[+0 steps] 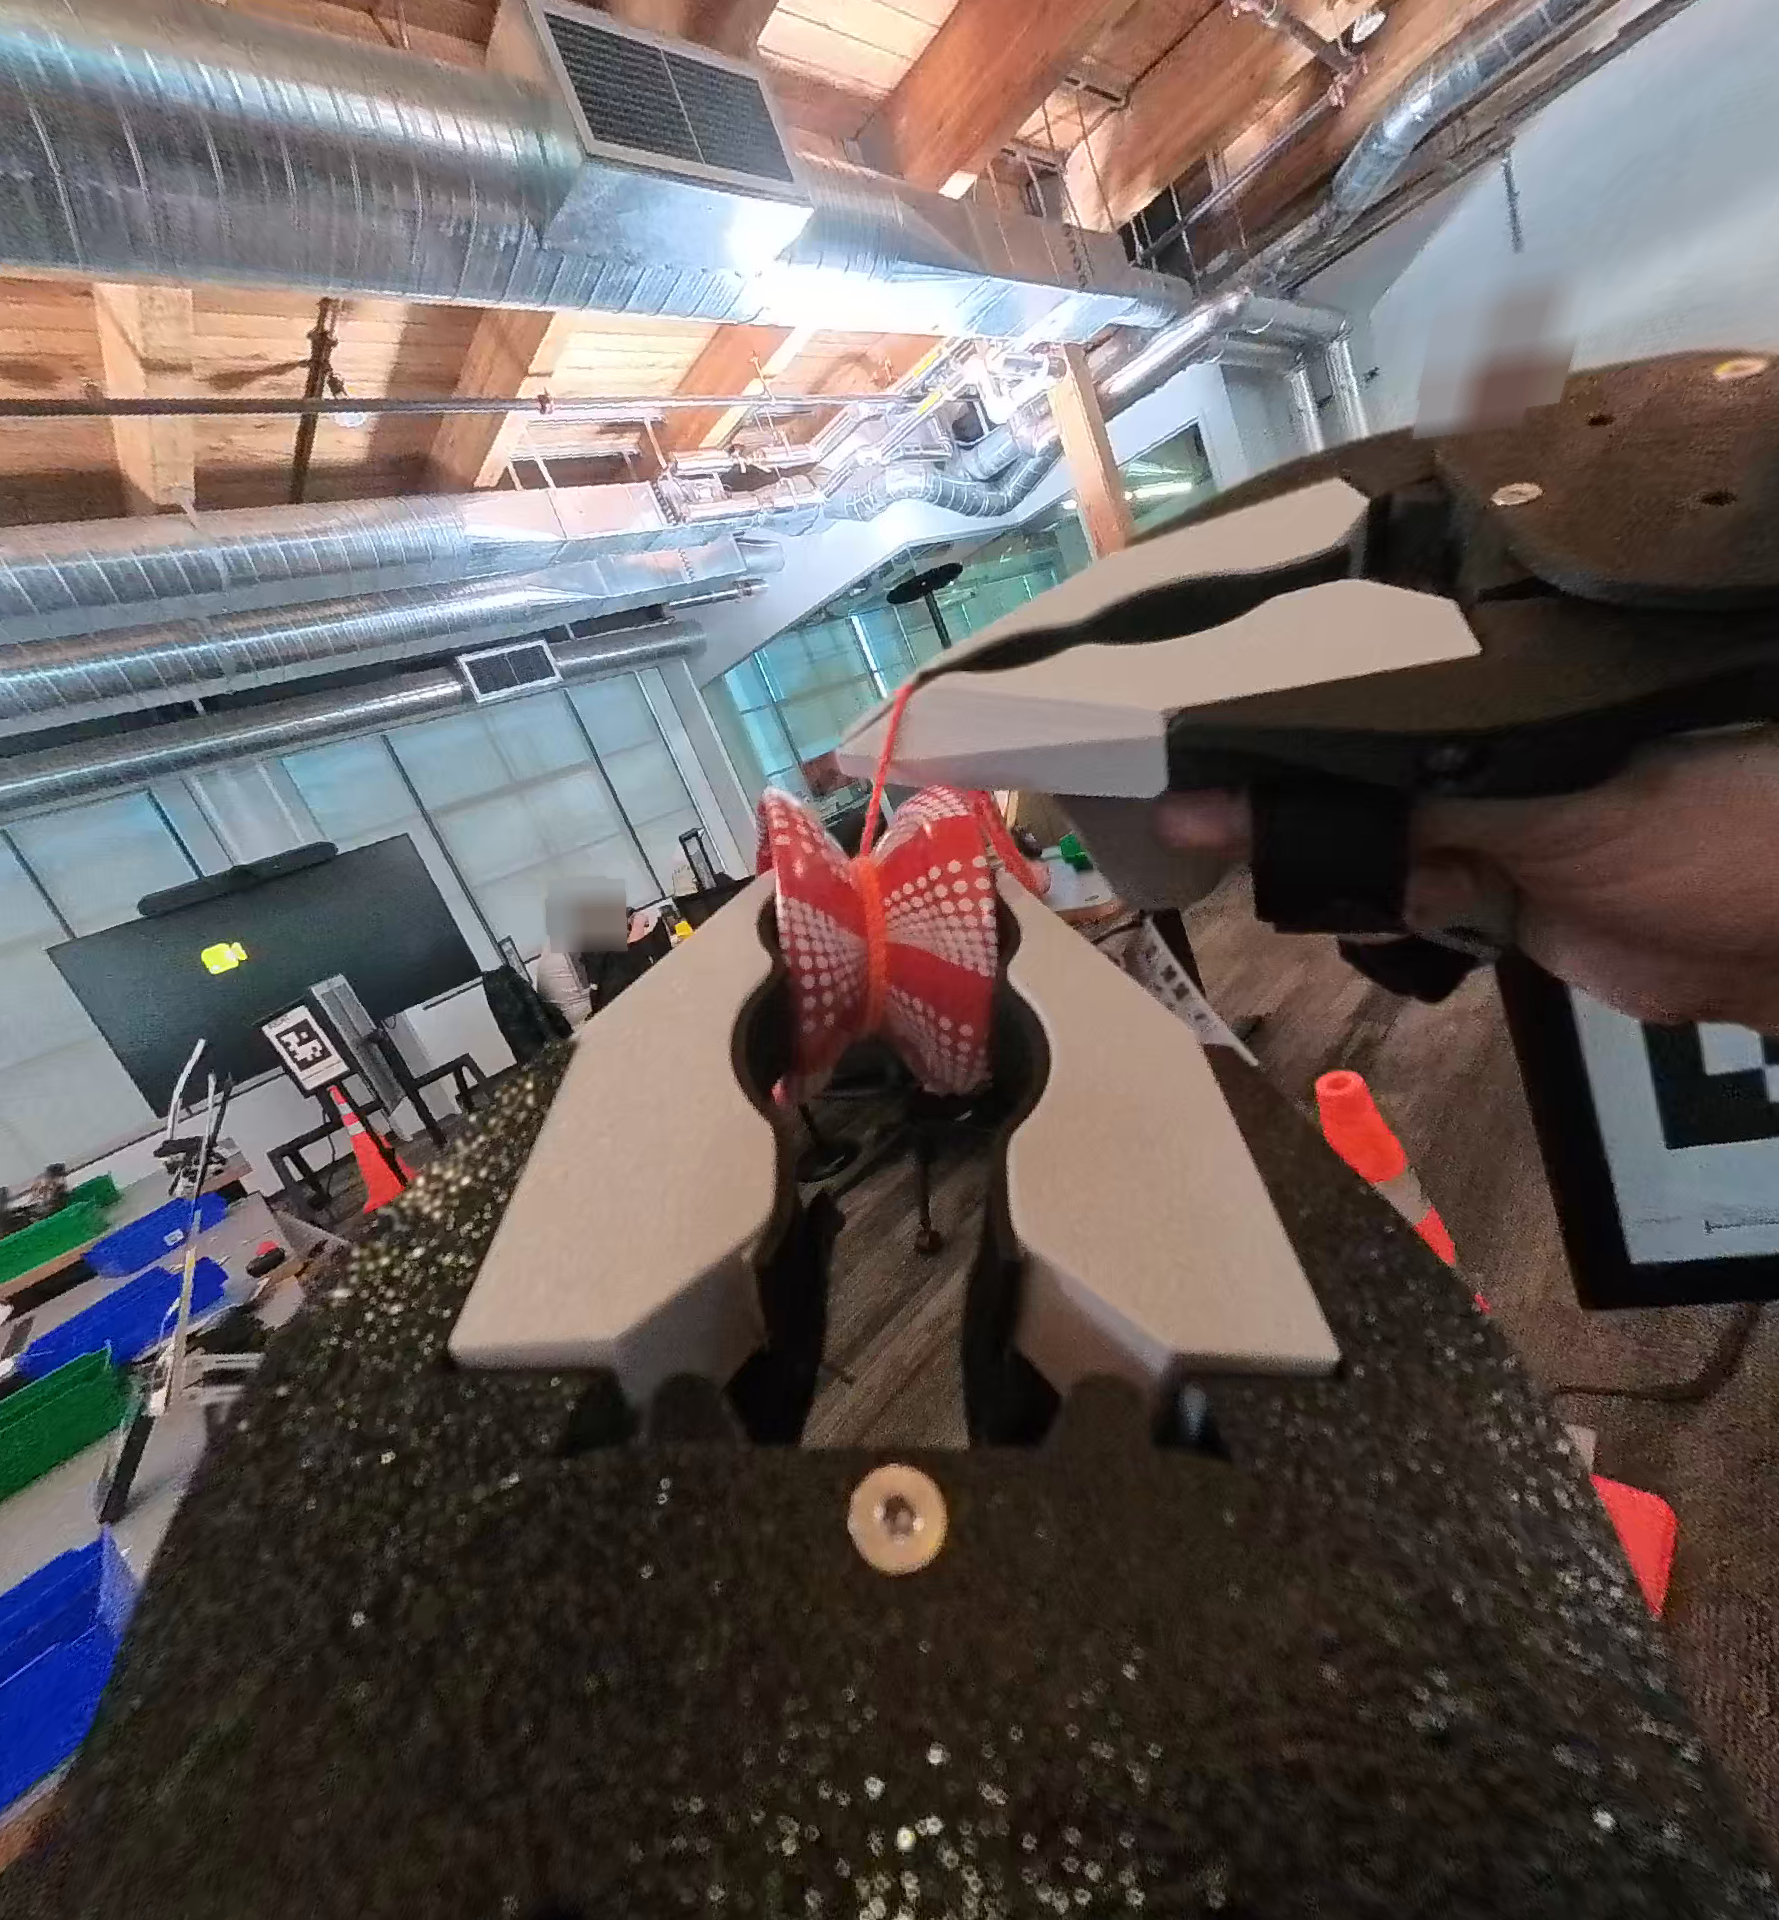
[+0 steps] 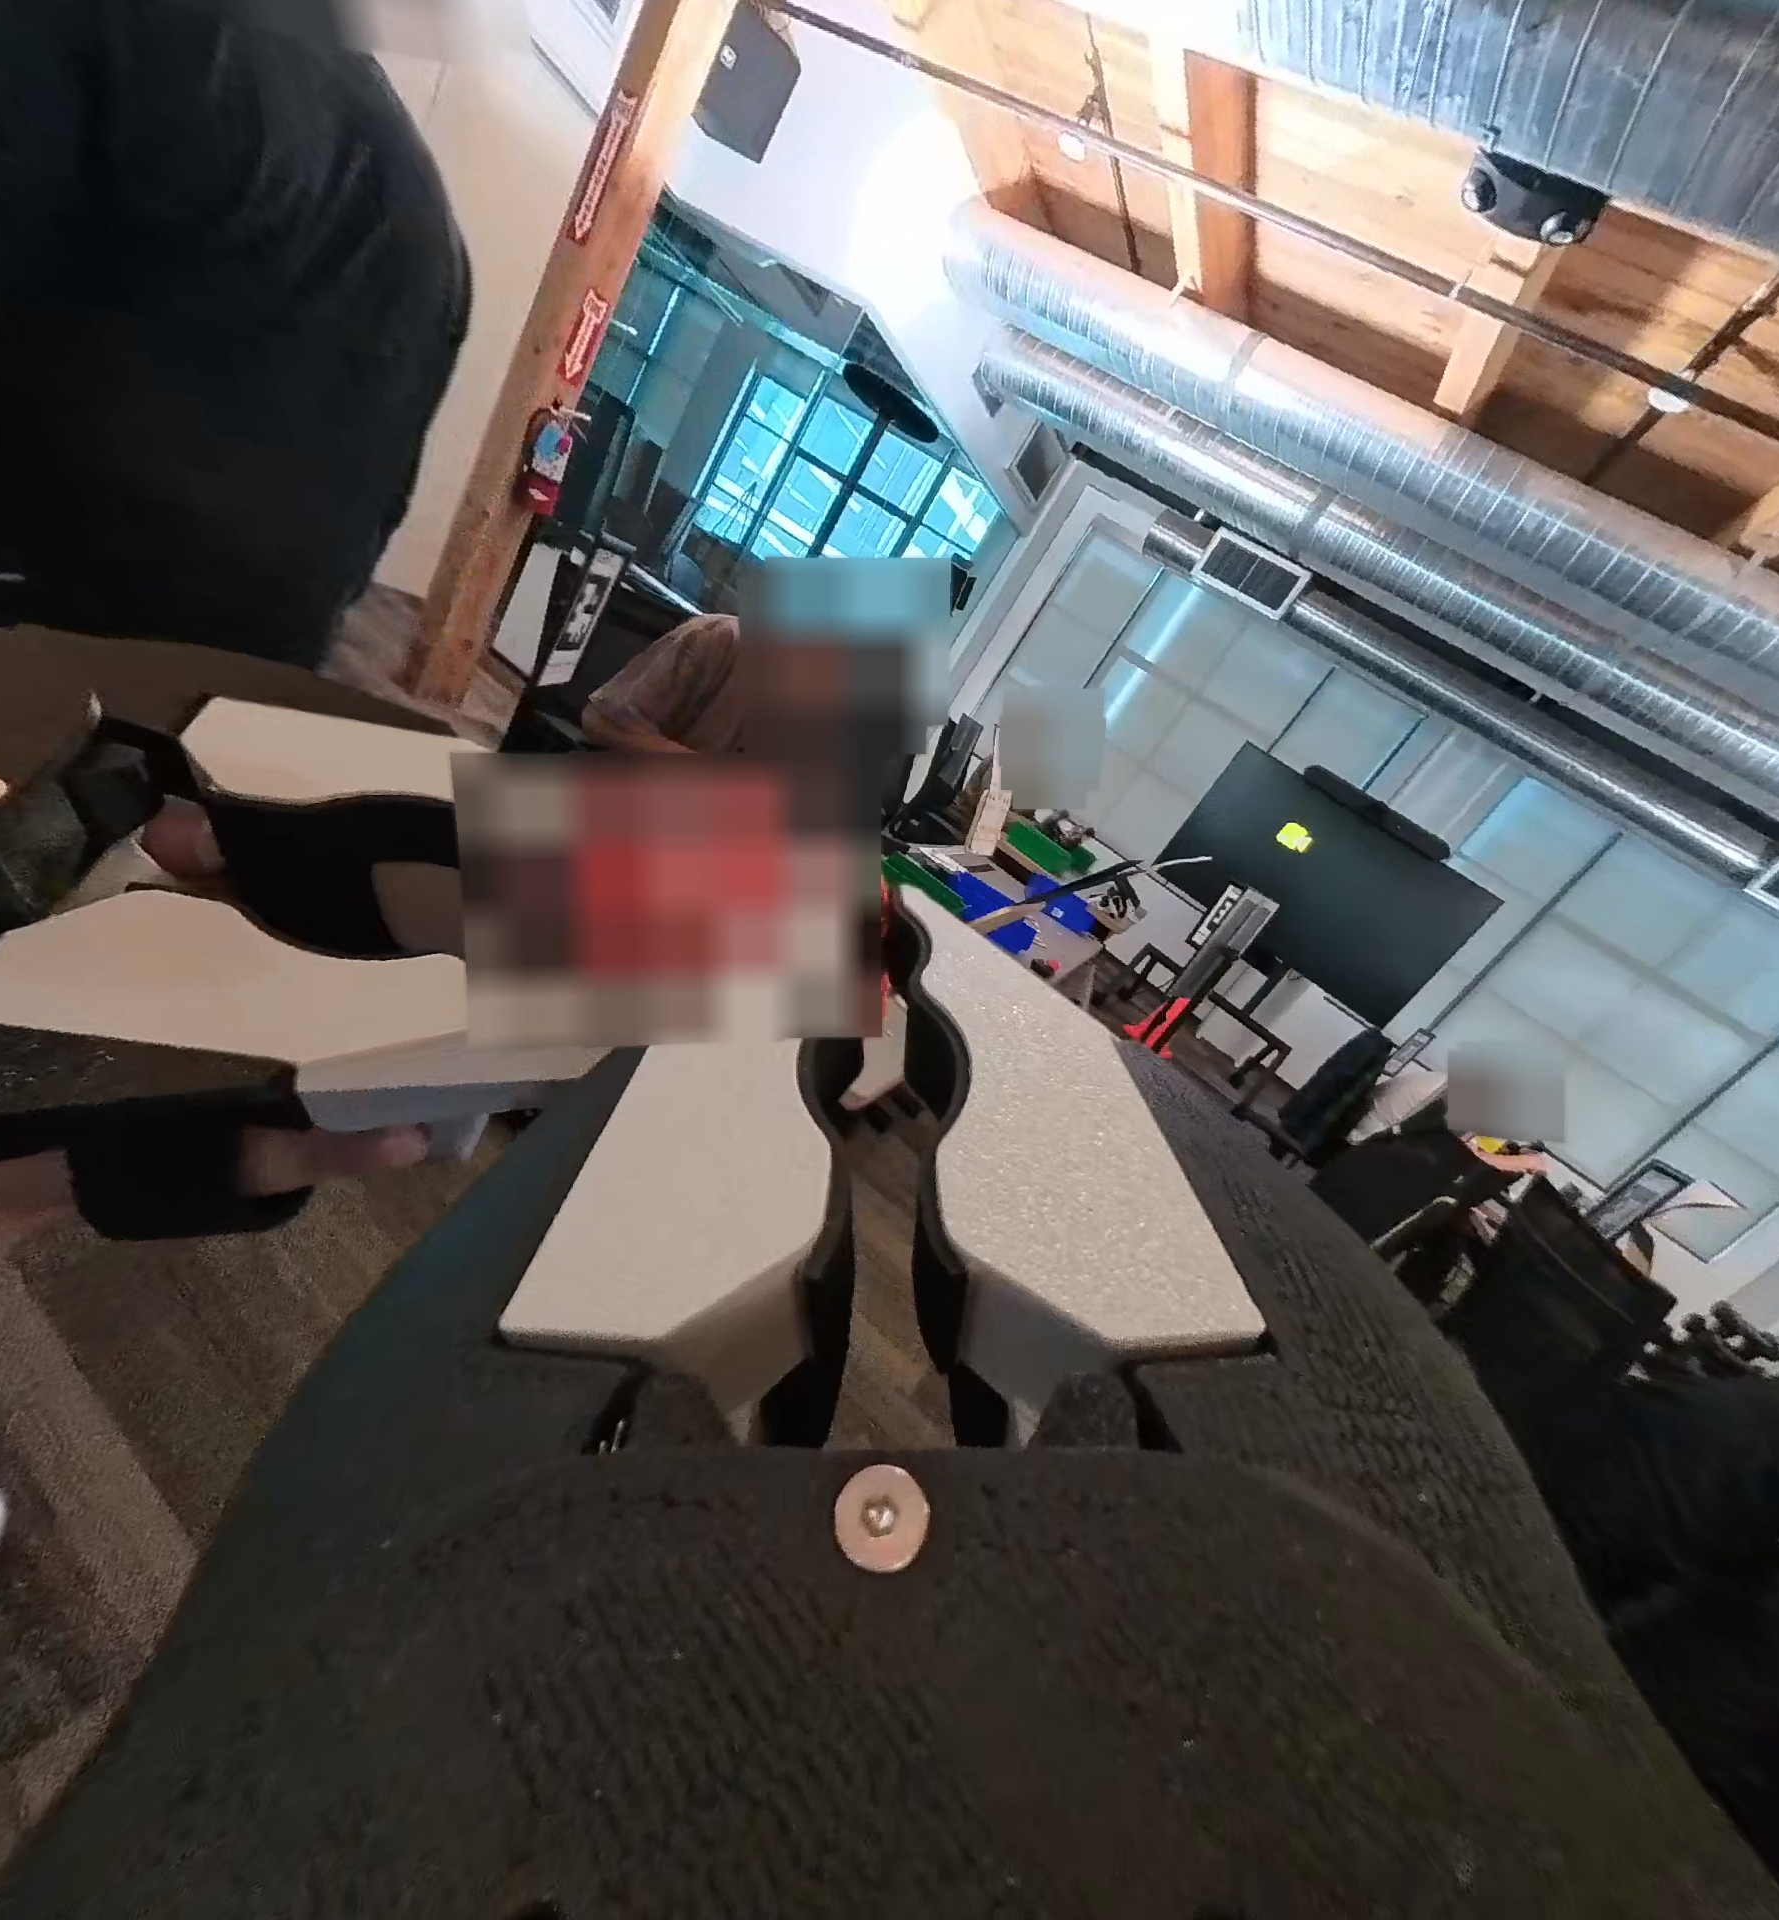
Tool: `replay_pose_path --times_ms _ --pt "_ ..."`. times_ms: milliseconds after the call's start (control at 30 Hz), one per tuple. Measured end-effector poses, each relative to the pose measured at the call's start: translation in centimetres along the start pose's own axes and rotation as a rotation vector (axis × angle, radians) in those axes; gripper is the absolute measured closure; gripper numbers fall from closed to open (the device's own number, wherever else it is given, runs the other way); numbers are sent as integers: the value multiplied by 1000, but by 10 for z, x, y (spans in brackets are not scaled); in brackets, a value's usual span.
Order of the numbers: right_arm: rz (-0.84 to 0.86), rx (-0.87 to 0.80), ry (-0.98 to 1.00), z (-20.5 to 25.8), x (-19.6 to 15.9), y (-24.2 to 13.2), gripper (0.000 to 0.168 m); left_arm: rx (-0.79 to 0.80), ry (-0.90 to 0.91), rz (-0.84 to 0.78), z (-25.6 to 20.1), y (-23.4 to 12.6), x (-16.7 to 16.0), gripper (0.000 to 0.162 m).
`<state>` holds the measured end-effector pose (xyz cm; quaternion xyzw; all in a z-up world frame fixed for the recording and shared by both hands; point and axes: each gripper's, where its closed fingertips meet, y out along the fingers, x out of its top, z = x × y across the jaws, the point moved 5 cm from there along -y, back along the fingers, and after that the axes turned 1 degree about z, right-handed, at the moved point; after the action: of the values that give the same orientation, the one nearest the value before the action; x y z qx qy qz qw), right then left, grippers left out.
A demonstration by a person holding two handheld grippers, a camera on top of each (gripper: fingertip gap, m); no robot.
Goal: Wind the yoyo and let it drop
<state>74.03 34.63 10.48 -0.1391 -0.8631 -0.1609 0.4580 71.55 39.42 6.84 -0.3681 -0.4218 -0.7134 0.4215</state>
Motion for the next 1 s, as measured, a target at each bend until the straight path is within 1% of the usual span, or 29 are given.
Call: replay_pose_path --times_ms 100,233,400,533,733,800,867,900,933,967,1000 --pt "-17 -26 48 8 -2 -8 168 -9 9 7 -7 -6 -2 130" --pt "10 -41 70 8 -7 -16 168 -38 39 18 -17 -5 -5 131" --pt "80 -51 105 2 -18 -20 168 -45 130 30 -32 -5 -14 131" --pt "113 -49 149 5 -27 -18 168 -21 197 68 -36 -5 -26 131" --pt "144 -35 178 7 -35 -10 168 58 121 151 -23 -2 -47 131" --pt "146 -24 192 4 -37 -6 168 79 87 211 -19 1 -63 130" --pt "190 13 214 6 -46 -1 168 71 48 237 -19 -1 -79 130" --pt "207 21 219 9 -52 2 168 67 25 273 -19 -5 -90 121" --pt "221 32 229 13 -58 5 168 90 -1 326 -17 -9 -106 100" --pt "233 44 244 16 -66 9 168 141 -20 391 -12 -17 -126 68" --pt "248 54 252 20 -76 13 168 183 -21 457 -7 -29 -149 55"
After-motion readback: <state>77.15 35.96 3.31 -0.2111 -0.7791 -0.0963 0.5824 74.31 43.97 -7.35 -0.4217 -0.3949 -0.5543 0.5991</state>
